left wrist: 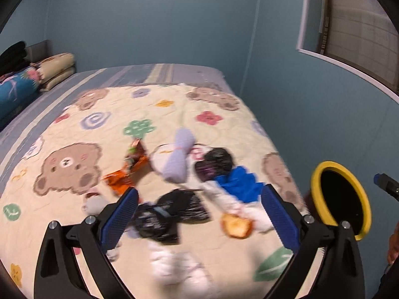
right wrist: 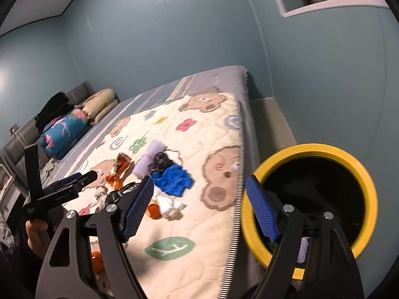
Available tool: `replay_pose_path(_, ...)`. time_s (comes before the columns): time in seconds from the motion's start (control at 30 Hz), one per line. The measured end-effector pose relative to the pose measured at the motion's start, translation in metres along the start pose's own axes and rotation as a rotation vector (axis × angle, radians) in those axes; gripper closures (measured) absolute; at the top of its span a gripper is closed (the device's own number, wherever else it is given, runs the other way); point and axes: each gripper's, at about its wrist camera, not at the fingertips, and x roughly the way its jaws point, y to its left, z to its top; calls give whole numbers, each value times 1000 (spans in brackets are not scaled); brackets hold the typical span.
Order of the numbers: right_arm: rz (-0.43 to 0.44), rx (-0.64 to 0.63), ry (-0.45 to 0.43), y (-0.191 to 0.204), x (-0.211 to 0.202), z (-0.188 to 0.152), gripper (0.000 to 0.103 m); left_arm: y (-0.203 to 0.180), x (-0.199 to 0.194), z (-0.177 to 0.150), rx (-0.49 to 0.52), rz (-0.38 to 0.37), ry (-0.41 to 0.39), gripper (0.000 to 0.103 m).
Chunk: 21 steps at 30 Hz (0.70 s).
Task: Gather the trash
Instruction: 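Move both tools back over the trash on the bed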
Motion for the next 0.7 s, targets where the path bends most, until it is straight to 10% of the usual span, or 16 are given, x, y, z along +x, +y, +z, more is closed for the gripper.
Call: replay_pose_path(0.7, 48, -163, 222, 68, 119, -36, 37, 131, 36, -45, -156, 166, 84, 8)
